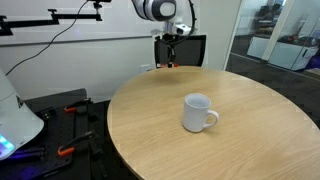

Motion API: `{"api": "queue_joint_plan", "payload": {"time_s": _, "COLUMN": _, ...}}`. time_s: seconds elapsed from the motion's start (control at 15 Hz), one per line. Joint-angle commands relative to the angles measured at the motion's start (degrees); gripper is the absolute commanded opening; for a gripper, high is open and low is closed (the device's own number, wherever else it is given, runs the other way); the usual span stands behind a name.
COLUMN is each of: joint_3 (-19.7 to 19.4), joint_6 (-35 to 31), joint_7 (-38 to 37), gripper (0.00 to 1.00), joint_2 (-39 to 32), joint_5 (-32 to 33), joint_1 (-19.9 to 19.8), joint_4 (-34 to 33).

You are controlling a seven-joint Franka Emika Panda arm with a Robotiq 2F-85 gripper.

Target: Put the red marker in the white mug

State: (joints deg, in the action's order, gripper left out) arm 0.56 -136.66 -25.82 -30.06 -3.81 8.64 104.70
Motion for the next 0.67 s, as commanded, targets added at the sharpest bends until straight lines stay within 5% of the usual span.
{"api": "queue_joint_plan", "payload": {"time_s": 0.0, "joint_3": -0.2, "joint_6": 4.6, "joint_7": 1.9, "gripper": 0.05, "joint_2": 11.4, "joint_5": 0.4, "joint_1": 0.0, "joint_4": 7.6}}
{"api": "queue_joint_plan", "payload": {"time_s": 0.27, "joint_3": -1.2, "joint_6": 8.5, "joint_7": -2.2, "gripper": 0.05, "joint_2": 19.6, "joint_5": 6.0, "joint_1": 0.9, "joint_4": 11.0}}
{"api": "queue_joint_plan", "payload": {"time_s": 0.6, "joint_3": -1.4, "joint_6": 9.6, "joint_7": -18.7, "gripper": 0.05, "joint_2": 26.0, "joint_5": 22.9, "joint_1": 1.1, "joint_4": 13.7}}
